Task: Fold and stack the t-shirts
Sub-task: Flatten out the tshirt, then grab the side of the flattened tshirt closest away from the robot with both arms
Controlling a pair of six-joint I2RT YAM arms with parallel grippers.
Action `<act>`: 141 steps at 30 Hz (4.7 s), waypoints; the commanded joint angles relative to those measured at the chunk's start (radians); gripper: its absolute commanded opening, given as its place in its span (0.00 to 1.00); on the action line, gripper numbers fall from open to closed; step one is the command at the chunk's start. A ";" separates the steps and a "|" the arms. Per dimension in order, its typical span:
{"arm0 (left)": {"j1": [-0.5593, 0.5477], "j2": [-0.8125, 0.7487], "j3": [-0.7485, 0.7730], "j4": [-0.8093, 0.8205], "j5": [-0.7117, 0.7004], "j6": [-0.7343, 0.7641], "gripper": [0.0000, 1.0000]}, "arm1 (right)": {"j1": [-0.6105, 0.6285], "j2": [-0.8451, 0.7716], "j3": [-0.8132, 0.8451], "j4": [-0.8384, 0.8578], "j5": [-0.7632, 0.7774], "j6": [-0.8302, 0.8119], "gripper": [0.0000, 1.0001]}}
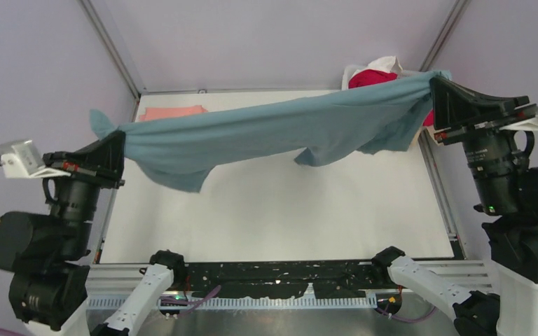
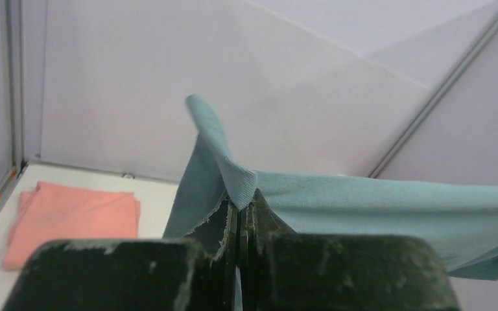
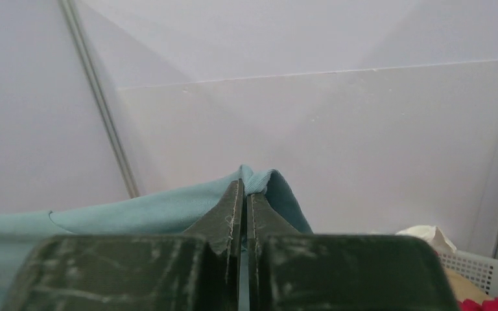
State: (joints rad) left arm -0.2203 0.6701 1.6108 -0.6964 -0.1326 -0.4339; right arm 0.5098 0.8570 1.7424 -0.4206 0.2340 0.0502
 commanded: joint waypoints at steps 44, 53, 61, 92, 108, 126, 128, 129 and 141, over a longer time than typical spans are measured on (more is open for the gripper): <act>0.018 1.127 0.115 -0.074 -0.174 -0.051 1.00 | -0.212 0.944 -0.072 0.038 0.142 0.163 0.95; -0.022 0.841 -0.326 0.009 -0.055 -0.145 1.00 | -0.201 0.556 -0.671 0.205 -0.109 0.320 0.95; -0.059 0.750 -0.583 0.197 0.050 -0.203 1.00 | -0.199 0.503 -0.835 0.246 -0.208 0.365 0.95; 0.050 1.402 -0.106 0.099 0.295 -0.224 1.00 | -0.202 0.790 -0.917 0.373 -0.281 0.510 0.95; 0.064 1.658 0.361 -0.113 0.326 -0.215 1.00 | -0.239 0.843 -0.892 0.462 -0.287 0.516 0.95; 0.043 1.087 -0.145 0.024 0.205 -0.204 1.00 | -0.177 0.559 -0.908 0.266 -0.156 0.389 0.95; 0.044 0.951 -0.346 0.065 0.177 -0.242 1.00 | -0.176 0.449 -0.958 0.247 -0.146 0.394 0.95; 0.043 0.883 -0.423 0.068 0.148 -0.267 1.00 | -0.177 0.417 -0.996 0.240 -0.142 0.395 0.95; 0.076 0.426 -1.005 -0.106 -0.216 -0.572 1.00 | -0.170 0.115 -1.150 0.170 -0.152 0.382 0.95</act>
State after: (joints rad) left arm -0.1661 1.1481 0.6598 -0.7643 -0.2111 -0.8799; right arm 0.3367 0.9936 0.5915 -0.2470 0.0650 0.4488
